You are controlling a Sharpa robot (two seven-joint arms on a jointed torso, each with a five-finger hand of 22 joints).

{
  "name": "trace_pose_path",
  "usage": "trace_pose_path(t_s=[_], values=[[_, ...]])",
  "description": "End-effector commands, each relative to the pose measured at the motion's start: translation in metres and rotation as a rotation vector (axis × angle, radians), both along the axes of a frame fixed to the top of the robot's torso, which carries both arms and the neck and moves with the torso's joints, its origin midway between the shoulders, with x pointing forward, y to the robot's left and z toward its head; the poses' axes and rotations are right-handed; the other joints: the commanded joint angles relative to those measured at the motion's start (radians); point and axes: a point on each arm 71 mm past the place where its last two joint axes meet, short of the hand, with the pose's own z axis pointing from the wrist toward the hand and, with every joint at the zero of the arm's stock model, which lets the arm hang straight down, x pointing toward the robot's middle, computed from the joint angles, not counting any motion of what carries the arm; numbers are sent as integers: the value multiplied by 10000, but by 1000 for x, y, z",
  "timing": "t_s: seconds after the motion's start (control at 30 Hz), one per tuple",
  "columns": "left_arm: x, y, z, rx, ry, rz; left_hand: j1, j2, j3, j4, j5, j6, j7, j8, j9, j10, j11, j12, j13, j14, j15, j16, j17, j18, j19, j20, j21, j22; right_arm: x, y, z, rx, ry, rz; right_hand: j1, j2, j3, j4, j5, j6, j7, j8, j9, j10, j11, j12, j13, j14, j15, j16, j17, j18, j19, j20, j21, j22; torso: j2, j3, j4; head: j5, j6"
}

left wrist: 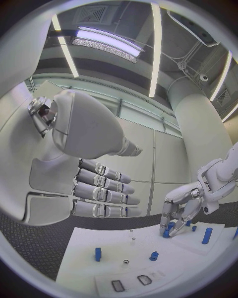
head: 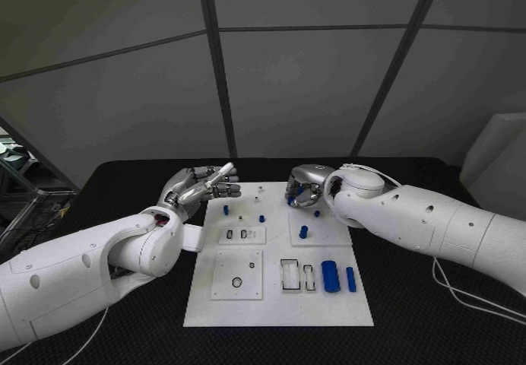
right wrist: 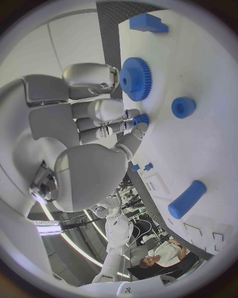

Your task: Assemble the parts on the task board

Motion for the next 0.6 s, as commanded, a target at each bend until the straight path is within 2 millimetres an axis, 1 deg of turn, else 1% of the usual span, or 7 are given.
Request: trace_pose_path(t_s=[0.03,0.2,0.27,0.4,0.47,0.57,0.6], values=[[0,-1,2,-26,-91,-154,3,65,-14,-41,-32,79,150,-29,-9,45,17,-67,-2,-12,24,-52,8,-119,60,-6,53,-13,-2,3,9,542,-905,151,48,28,135,-7,-25,114,-8,25,24,211,-94,61,50,132,-66,72,41,-212,109,2,71,340,-7,3,-11,15,10],[0,0,2,-13,-86,-136,3,65,-14,-41,-32,79,150,-29,-9,45,17,-67,-2,-12,24,-52,8,-119,60,-6,53,-13,-3,4,18,1121,-1599,161,42,-30,211,-9,-30,152,-20,17,32,269,-109,55,53,134,-79,131,97,-230,157,-13,116,434,-13,-11,-8,29,52],[0,1,2,-10,-85,-132,-2,71,-21,-44,-32,75,147,-38,-12,37,20,-81,-5,-18,27,-65,7,-120,65,-6,55,-15,-2,7,21,1287,-1797,150,42,-30,211,-9,-30,152,-20,17,32,269,-109,55,53,134,-79,131,97,-230,157,-13,116,434,1,-4,-7,33,59],[0,1,2,-7,-84,-127,-2,71,-21,-44,-32,75,147,-38,-12,37,20,-81,-5,-18,27,-65,7,-120,65,-6,55,-15,2,14,24,1526,-2014,152,38,-61,244,-9,-32,160,-23,9,33,287,-112,49,52,135,-83,155,117,-235,169,-19,129,459,14,-3,12,18,84],[0,1,2,-12,-86,-137,-4,73,-23,-44,-32,73,145,-42,-13,34,22,-86,-6,-19,28,-70,8,-120,67,-5,56,-16,5,19,24,1607,-2069,167,30,-74,255,-6,-33,160,-21,4,32,288,-111,44,51,131,-84,145,93,-233,163,-20,127,450,13,-4,13,36,71],[0,0,2,-23,-86,-158,-5,73,-24,-44,-32,73,145,-42,-13,34,22,-86,-6,-19,28,-70,8,-120,68,-5,56,-16,8,27,24,1658,-2056,206,22,-88,272,-3,-33,155,-19,-5,31,284,-109,37,48,129,-84,152,94,-231,158,-22,126,444,25,-9,44,34,70],[0,-1,2,-24,-86,-161,-5,73,-24,-44,-32,73,145,-42,-13,34,22,-86,-6,-19,28,-70,8,-120,68,-5,56,-16,9,28,23,1662,-2048,214,22,-88,272,-3,-33,155,-19,-5,31,284,-109,37,48,129,-84,152,94,-231,158,-22,126,444,26,-6,41,43,67]])
